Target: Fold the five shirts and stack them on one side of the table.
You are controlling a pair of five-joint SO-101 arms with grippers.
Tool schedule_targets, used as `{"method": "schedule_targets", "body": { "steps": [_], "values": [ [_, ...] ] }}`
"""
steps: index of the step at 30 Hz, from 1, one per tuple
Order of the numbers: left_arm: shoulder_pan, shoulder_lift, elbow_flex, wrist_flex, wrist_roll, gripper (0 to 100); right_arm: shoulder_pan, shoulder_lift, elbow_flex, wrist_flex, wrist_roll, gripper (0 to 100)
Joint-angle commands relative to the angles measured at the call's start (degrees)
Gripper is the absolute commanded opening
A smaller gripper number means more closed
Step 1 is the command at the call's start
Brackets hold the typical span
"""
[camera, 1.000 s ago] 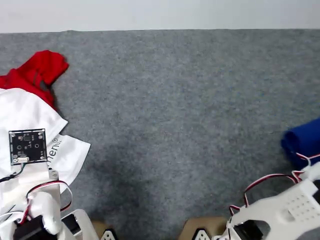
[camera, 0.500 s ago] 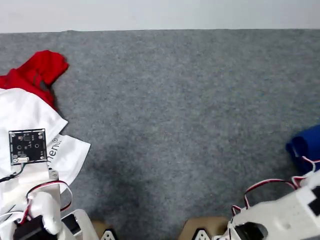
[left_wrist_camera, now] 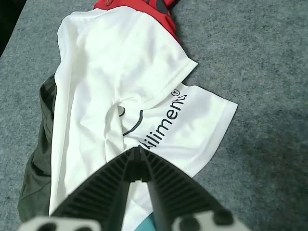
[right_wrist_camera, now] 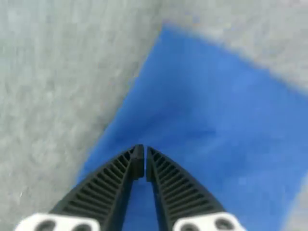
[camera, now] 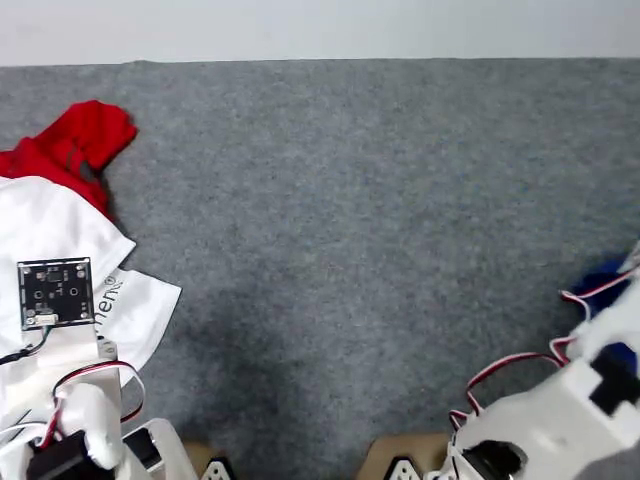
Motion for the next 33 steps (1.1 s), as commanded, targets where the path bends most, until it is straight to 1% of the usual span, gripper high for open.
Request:
{"method": "schedule_targets", "body": {
  "steps": [1, 5, 7, 14, 19, 21, 25, 27, 30, 33],
  "values": [
    [-0.18, -0.35, -0.22, -1.23, 0.26, 0, -1.71, 3.38, 0.00, 0.04, -4.40, 0.9],
    [-0.18, -0.35, -0.22, -1.23, 0.26, 0, -1.98, 9.10, -0.62, -0.75, -5.63, 0.9],
    [-0.18, -0.35, -0.22, -1.23, 0.26, 0, -2.15, 9.54, -1.76, -0.31, -5.63, 0.9],
    [-0.18, -0.35, -0.48, -1.32, 0.26, 0, -2.24, -0.13, -7.03, 9.71, -6.86, 0.9],
    [-0.18, -0.35, -0.22, -1.32, 0.26, 0, -2.86, -3.82, -6.15, 13.76, -8.09, 0.9],
    [-0.18, -0.35, -0.22, -1.32, 0.26, 0, -3.12, -3.03, -4.13, 13.67, -8.00, 0.9],
    [-0.18, -0.35, -0.22, -1.32, 0.26, 0, -5.85, 0.92, -0.44, 12.35, -7.91, 0.9],
    [-0.18, -0.35, -0.13, -1.32, 0.26, 0, -6.90, 1.45, -0.35, 13.41, -7.91, 0.9],
    [-0.18, -0.35, -0.13, -1.32, 0.26, 0, -7.52, -3.56, -2.73, 19.91, -8.18, 0.9],
    [-0.18, -0.35, -0.66, -1.32, 0.26, 0, -9.19, -11.47, -4.66, 26.86, -11.69, 0.9]
  ]
}}
